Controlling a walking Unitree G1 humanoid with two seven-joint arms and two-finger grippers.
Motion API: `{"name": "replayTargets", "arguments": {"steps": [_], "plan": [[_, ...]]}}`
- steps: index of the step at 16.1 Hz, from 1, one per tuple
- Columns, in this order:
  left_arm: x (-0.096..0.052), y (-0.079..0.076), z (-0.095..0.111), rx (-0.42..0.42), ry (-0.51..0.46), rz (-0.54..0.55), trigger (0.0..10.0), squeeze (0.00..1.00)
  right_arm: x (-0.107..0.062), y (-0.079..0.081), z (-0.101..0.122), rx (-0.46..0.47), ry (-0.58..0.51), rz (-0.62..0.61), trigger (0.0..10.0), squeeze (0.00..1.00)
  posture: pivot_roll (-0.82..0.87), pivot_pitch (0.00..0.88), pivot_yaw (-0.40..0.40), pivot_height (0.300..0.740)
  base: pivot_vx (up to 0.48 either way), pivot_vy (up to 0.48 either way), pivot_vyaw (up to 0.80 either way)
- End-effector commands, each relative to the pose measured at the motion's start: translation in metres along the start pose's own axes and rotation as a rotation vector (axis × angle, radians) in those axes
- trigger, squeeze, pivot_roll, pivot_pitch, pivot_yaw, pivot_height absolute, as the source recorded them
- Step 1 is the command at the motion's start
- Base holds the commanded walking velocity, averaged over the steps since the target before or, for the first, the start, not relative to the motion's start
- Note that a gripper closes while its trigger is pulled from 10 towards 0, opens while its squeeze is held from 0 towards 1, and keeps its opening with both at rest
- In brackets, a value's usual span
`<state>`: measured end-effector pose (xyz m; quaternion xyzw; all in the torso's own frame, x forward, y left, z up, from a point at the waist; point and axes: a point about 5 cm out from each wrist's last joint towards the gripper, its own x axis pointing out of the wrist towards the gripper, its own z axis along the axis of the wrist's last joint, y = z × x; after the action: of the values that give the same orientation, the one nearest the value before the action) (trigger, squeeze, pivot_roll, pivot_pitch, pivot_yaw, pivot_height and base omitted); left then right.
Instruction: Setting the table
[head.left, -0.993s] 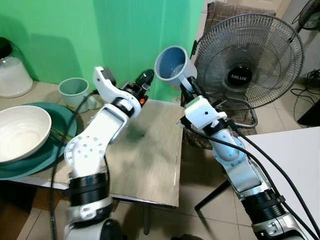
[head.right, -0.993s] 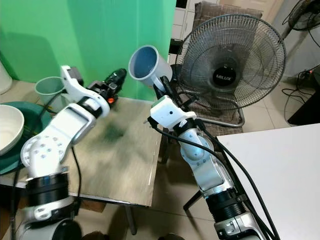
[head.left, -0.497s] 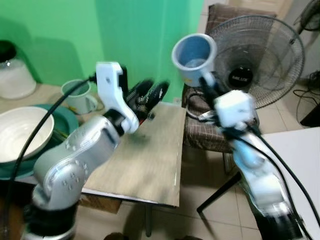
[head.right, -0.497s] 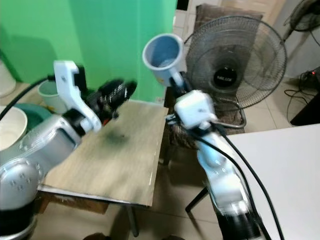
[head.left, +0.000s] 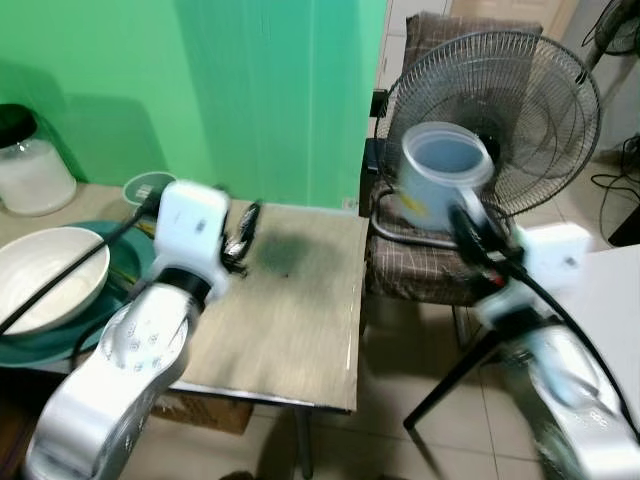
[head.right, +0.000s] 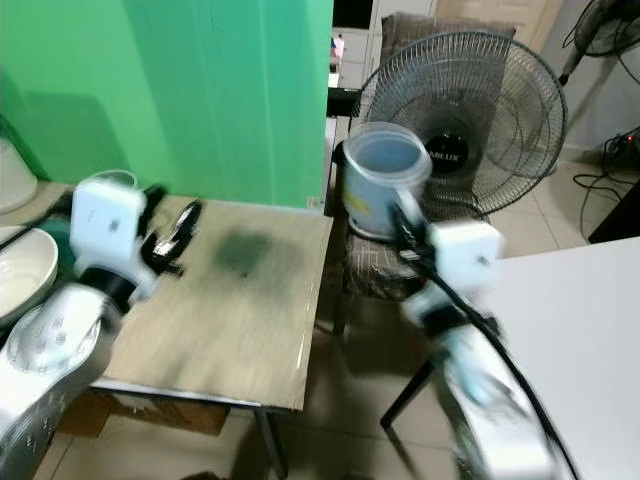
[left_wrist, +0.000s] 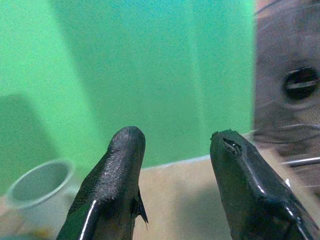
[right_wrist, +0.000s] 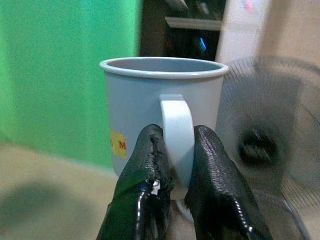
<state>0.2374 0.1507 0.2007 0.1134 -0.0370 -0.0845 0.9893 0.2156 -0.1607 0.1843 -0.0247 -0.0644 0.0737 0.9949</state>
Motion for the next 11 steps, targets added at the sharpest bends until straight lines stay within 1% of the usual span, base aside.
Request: {"name": "replayTargets", "arguments": {"steps": [1,2,3,5,6,9,11], "plan": [[-0.004,0.001,0.003,-0.014,-0.034,0.043,10.0,0.0,-0.008,-0.001,0.007,-0.003,0.011,0.012,10.0,0.0,-0.06,0.038,-0.008,0.74,0.0,0.0,0.0],[-0.006,0.002,0.0,-0.049,-0.029,0.074,10.0,0.0,-0.012,-0.001,0.006,-0.008,0.03,0.027,10.0,0.0,-0.06,0.041,-0.014,0.74,0.0,0.0,0.0],[-0.01,0.003,-0.007,-0.024,-0.016,0.099,10.0,0.0,-0.01,-0.002,-0.004,0.032,0.082,0.01,10.0,0.0,-0.05,0.042,-0.02,0.74,0.0,0.0,0.0],[-0.011,0.004,-0.012,0.007,-0.007,0.101,10.0,0.0,-0.004,0.0,-0.008,0.053,0.107,0.004,10.0,0.0,-0.05,0.042,-0.028,0.74,0.0,0.0,0.0],[-0.012,0.002,-0.016,0.012,-0.009,0.093,10.0,0.0,0.003,0.002,-0.015,0.072,0.146,-0.015,10.0,0.0,-0.05,0.044,-0.026,0.74,0.0,0.0,0.0],[-0.011,-0.002,-0.017,0.001,-0.009,0.086,10.0,0.0,0.006,0.001,-0.017,0.083,0.164,-0.026,10.0,0.0,-0.05,0.044,-0.025,0.74,0.0,0.0,0.0],[-0.01,-0.005,-0.018,-0.003,-0.009,0.08,10.0,0.0,0.007,0.002,-0.017,0.08,0.17,-0.011,10.0,0.0,-0.05,0.048,-0.023,0.74,0.0,0.0,0.0]]}}
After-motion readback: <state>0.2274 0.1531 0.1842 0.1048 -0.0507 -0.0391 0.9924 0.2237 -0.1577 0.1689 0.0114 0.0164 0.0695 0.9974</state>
